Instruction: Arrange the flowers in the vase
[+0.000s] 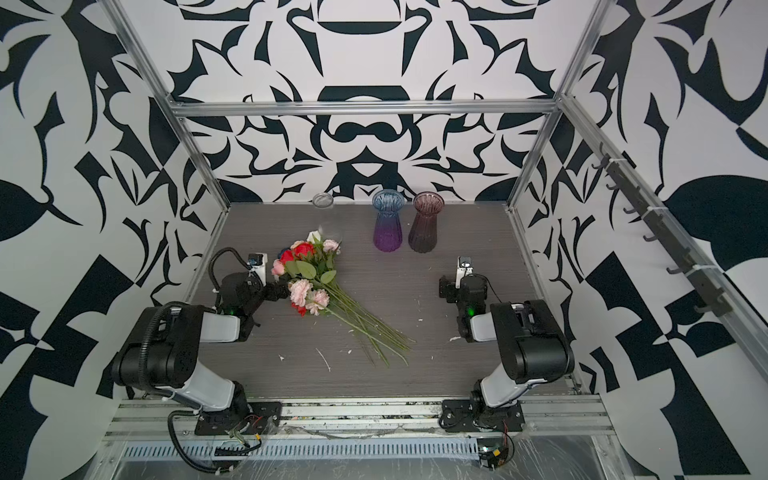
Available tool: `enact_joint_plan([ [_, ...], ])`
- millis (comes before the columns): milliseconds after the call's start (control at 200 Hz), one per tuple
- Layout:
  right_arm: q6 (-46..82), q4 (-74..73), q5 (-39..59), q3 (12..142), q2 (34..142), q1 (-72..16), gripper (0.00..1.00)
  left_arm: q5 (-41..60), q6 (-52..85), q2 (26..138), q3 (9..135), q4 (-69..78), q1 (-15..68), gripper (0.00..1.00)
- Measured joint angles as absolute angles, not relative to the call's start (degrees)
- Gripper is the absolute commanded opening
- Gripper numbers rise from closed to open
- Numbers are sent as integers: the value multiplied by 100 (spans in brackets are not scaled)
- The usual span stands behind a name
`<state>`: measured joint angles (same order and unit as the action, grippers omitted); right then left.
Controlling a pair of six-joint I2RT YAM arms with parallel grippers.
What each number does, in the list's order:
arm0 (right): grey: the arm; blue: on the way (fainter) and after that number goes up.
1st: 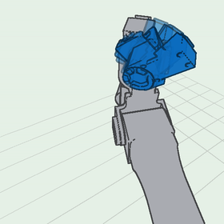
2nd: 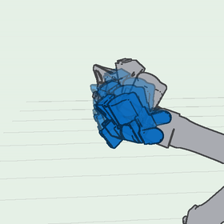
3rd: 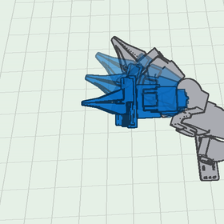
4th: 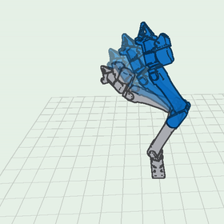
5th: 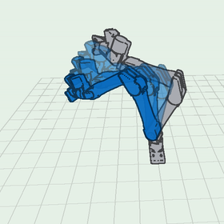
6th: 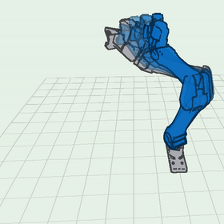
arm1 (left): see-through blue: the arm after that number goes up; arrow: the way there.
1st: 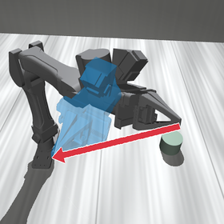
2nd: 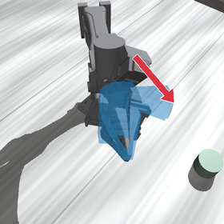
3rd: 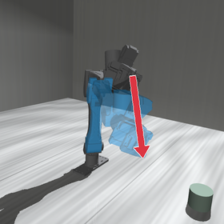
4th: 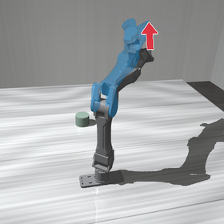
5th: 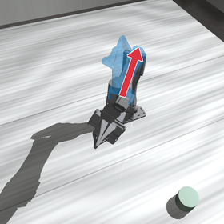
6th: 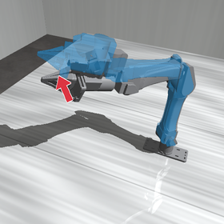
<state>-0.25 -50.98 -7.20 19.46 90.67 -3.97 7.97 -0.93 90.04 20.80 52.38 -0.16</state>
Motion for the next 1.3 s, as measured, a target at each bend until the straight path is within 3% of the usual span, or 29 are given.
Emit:
enact_joint_plan([
  [1300, -130, -5127, -99, 1942, 9065, -344, 99, 799, -82, 9004, 2082, 5234, -16, 99],
])
